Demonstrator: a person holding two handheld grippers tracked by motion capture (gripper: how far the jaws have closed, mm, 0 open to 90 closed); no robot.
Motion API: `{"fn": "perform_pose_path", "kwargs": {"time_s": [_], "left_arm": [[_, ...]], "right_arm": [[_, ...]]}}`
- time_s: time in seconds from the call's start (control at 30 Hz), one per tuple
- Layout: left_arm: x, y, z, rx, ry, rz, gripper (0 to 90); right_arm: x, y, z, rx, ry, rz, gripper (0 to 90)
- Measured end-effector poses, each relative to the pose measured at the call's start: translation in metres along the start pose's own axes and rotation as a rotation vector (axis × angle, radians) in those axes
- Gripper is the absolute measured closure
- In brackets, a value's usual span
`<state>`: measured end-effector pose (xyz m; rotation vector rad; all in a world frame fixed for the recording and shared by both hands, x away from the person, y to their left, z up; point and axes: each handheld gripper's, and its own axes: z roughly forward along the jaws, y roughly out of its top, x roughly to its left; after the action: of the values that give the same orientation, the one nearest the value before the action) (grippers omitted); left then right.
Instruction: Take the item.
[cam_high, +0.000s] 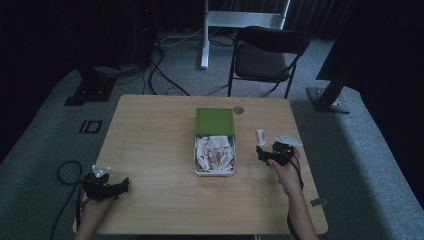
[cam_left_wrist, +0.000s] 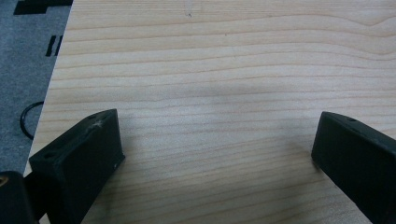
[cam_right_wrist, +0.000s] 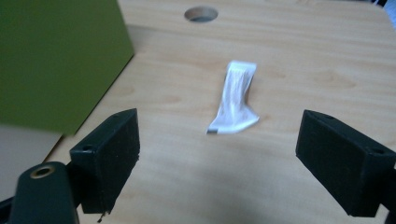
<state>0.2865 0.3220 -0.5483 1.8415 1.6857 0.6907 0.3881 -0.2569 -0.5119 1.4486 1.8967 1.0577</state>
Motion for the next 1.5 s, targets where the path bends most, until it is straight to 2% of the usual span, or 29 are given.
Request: {"fn": "perform_pose_path", "kwargs": {"time_s": [0.13,0.33,0.63,0.87,1.0,1.17,1.23,1.27,1.3,1.43,1.5], "left_arm": [[0.000,0.000,0.000,0.000,0.000,0.000,2.6],[0.000,0.000,0.000,0.000,0.000,0.000,2.6],[0.000,0.000,0.000,0.000,0.000,0.000,2.7],[0.000,0.000,0.000,0.001,0.000,0.001,2.6],[0.000,0.000,0.000,0.002,0.001,0.001,2.6],[0.000,0.000,0.000,0.002,0.000,0.001,2.6],[0.000,0.000,0.000,0.002,0.001,0.002,2.7],[0.000,0.000,0.000,0.002,0.000,0.001,2.6],[0.000,0.000,0.000,0.002,0.000,0.001,2.6],[0.000,0.000,0.000,0.002,0.001,0.001,2.6],[0.000,0.000,0.000,0.002,0.001,0.001,2.7]], "right_arm": [[0.004,-0.010,-0.007,0.008,0.028,-0.013,13.6],[0.001,-0.027,-0.014,0.019,0.033,-0.018,13.7],[-0.006,-0.048,-0.029,0.017,0.037,0.006,13.7],[-0.013,-0.061,-0.040,0.032,-0.001,-0.001,14.9],[-0.015,-0.067,-0.045,0.027,-0.017,0.015,14.5],[-0.016,-0.076,-0.051,0.039,-0.062,0.003,14.5],[-0.017,-0.077,-0.052,0.038,-0.071,0.011,14.5],[-0.019,-0.081,-0.055,0.040,-0.100,0.026,14.5],[-0.020,-0.082,-0.056,0.044,-0.109,0.028,14.5],[-0.023,-0.085,-0.059,0.052,-0.131,0.046,14.5],[-0.026,-0.087,-0.061,0.088,-0.139,0.046,14.5]]}}
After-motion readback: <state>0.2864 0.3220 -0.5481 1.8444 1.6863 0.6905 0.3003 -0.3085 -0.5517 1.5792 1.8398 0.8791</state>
